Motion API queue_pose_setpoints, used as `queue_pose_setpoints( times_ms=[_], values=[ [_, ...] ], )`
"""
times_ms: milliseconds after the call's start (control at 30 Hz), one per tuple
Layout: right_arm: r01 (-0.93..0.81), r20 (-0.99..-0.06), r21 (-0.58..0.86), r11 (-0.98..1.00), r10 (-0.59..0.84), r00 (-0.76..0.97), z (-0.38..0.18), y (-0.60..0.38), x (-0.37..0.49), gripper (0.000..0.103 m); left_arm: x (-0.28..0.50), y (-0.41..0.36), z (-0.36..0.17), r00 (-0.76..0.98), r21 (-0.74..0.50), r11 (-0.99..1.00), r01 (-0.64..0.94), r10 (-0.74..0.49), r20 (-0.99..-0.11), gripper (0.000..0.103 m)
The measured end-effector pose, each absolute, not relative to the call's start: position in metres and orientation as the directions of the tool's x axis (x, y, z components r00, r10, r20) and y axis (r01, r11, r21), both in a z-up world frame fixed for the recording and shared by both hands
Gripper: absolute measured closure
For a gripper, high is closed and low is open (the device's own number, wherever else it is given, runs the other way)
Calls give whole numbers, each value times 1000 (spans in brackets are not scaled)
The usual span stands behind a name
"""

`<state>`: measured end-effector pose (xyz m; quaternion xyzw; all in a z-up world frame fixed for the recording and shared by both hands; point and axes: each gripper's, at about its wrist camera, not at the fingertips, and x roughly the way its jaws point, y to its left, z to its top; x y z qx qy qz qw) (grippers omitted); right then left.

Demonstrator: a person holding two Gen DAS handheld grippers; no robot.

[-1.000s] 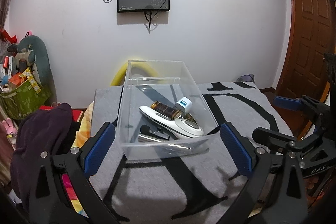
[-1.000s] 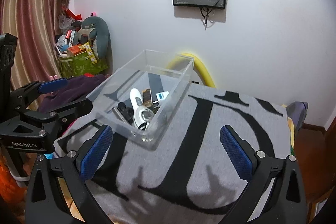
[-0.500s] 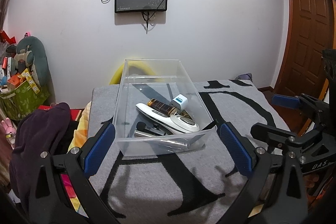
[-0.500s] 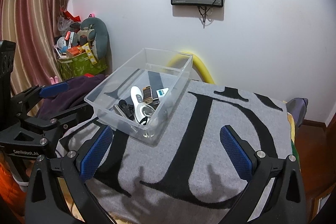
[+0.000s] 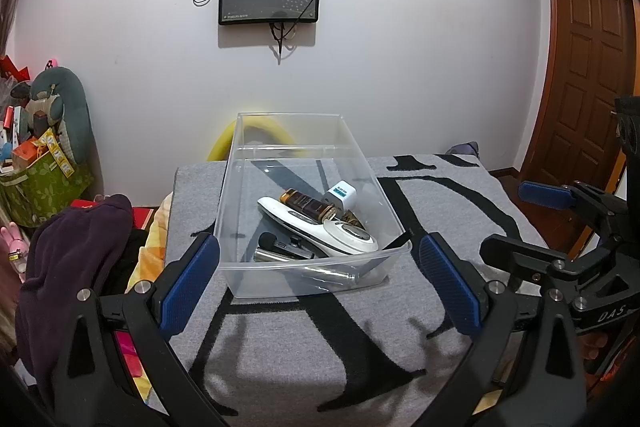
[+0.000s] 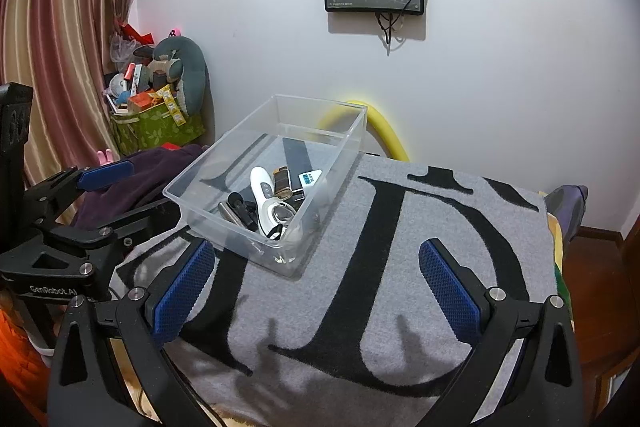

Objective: Organize rigid objects

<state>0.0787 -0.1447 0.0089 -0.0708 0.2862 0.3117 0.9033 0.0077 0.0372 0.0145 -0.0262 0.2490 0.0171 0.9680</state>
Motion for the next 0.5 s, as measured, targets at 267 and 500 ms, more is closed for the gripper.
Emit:
queue_pose_setpoints(
  times_ms=[267, 500],
  values=[
    [-605, -558, 53, 794, 527, 641, 12, -146, 78, 1, 8, 36, 15, 877, -41, 998, -42, 17, -481, 1],
    [-607, -562, 53, 793, 526, 639, 14, -146, 76, 1, 7, 36, 15, 877, -42, 998, -43, 17, -481, 1]
  ],
)
